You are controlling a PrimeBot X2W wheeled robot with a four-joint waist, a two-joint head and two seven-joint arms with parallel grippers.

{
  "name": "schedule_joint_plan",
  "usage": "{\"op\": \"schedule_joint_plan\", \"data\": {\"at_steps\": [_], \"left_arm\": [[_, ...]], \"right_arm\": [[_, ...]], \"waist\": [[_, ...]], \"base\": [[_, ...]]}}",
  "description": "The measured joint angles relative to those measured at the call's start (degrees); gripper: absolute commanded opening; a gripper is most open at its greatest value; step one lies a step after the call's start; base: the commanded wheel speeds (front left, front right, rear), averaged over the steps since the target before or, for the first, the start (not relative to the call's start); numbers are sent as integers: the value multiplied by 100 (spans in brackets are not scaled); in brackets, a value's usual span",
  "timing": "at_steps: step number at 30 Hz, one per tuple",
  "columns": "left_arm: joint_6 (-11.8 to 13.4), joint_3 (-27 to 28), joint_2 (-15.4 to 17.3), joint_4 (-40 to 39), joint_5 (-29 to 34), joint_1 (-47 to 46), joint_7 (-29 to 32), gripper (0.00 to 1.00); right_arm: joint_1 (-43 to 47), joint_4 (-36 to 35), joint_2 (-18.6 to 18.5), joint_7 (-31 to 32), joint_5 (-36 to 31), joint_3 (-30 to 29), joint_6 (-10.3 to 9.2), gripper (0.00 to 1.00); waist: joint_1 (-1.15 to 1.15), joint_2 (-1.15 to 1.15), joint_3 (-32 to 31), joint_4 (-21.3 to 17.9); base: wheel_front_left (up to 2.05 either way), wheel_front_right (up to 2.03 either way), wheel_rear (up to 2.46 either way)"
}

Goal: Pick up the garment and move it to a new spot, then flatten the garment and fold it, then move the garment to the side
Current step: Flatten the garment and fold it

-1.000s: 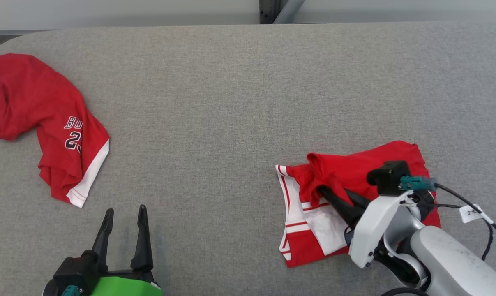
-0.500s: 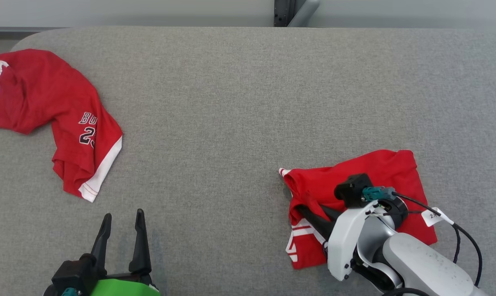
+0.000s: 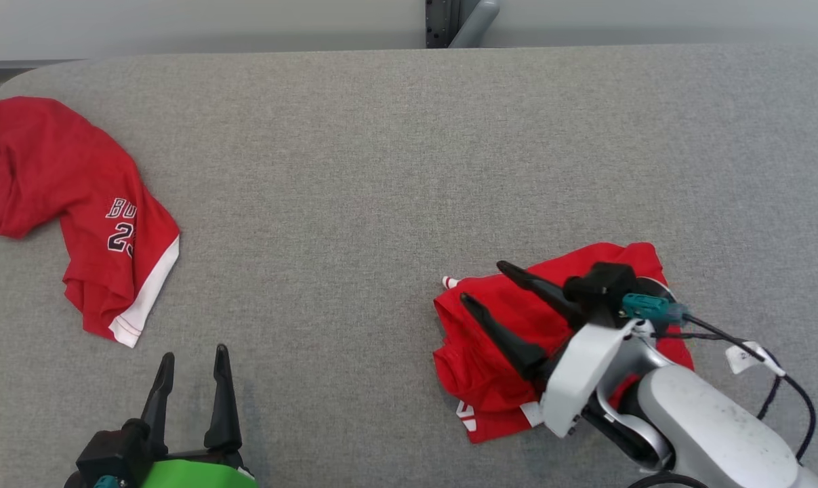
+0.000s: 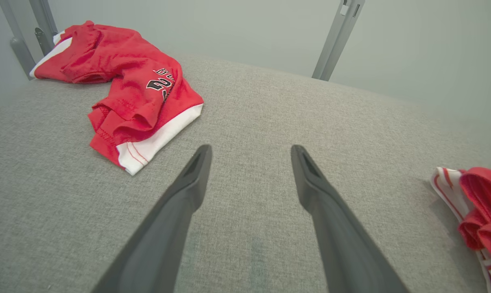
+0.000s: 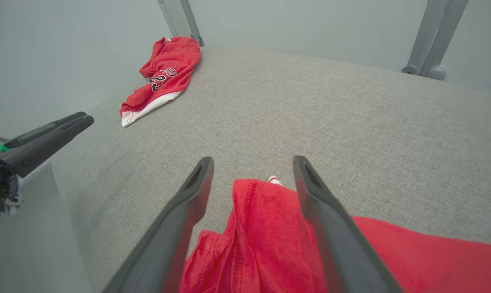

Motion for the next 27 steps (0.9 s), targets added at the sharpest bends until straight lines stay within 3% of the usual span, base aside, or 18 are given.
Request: {"op": "schedule_joint_plan", "data": {"at_steps": [5,6,7,10,12,19,27], "left_arm": [[24,46,0,-90,-1,24,-1,100],[29,34,0,-124,-4,35,0,100],[29,21,1,-136,-8,32,0,100],[31,-29,0,-137,-14,15,-1,100],[31,-82,0,-132,-21,-4,0,100],[66,-267,-2,-69,-77,-60,-1,100],[116,-285,0,-82,-155,-49,0,100]], "right_arm": [[473,-683,-446,-105,-311,-926,4,100],[696,-786,-555,-193,-356,-1448,3,22],[789,-809,-642,-269,-436,-1631,4,0],[996,-552,-845,-470,-738,-2158,0,0],[1031,-298,-912,-592,-928,-2140,-2,0],[704,452,-711,-820,-880,-1304,3,0],[632,835,-757,-888,-767,-368,4,0]], "waist": [[0,0,19,-100],[0,0,30,-141],[0,0,37,-153],[0,0,49,-160],[0,0,50,-142],[0,0,22,-28],[0,0,27,198]], "base": [[0,0,0],[0,0,0],[0,0,0],[0,0,0],[0,0,0],[0,0,0],[0,0,0]]}}
